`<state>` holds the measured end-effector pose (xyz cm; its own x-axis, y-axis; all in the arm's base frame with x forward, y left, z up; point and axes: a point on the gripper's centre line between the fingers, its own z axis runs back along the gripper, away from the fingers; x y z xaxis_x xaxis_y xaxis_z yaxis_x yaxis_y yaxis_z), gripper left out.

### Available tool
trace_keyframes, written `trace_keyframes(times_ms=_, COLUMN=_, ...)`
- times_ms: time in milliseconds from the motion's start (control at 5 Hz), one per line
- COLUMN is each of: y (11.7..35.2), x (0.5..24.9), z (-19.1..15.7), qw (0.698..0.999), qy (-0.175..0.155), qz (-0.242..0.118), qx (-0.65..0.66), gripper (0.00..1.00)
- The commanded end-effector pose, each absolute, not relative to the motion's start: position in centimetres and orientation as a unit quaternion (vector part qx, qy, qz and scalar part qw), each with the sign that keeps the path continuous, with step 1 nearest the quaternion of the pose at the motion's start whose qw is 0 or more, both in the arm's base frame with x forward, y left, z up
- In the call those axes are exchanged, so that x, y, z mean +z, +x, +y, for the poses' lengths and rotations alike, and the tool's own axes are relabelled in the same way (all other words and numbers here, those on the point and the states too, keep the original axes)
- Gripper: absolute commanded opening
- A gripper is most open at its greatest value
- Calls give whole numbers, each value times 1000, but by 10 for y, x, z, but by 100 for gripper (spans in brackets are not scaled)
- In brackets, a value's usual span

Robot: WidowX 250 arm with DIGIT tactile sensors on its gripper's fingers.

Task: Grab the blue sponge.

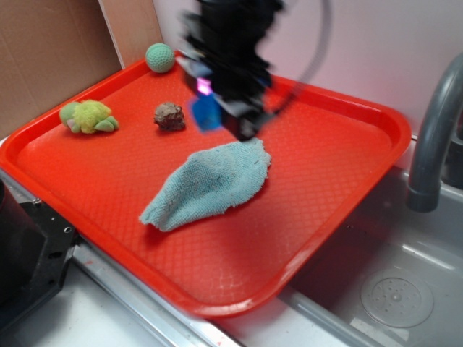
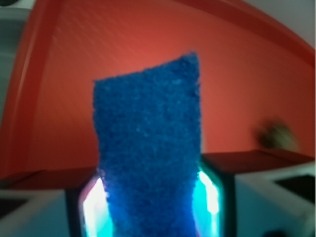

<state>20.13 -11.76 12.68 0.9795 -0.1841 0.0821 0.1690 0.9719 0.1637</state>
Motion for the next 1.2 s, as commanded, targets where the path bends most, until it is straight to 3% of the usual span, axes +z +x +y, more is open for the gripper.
trace_keyframes(times_ms=0, y=148, x=196, z=-64, qw=995, qy=75, qz=-67, qx=17, gripper=0)
trace_keyframes(times_ms=200, y=160, x=184, z=-45, qw=996, qy=75, qz=-37, qx=43, gripper=0)
trace_keyframes(times_ms=600, y=187, x=190, z=12, qw=988, qy=62, qz=-54, qx=133, gripper=0)
trace_keyframes(times_ms=800, y=187, x=188, z=16, qw=987, qy=62, qz=-54, qx=139, gripper=0)
trace_keyframes(times_ms=1000, y=193, x=182, z=7, qw=989, qy=57, qz=-28, qx=135, gripper=0)
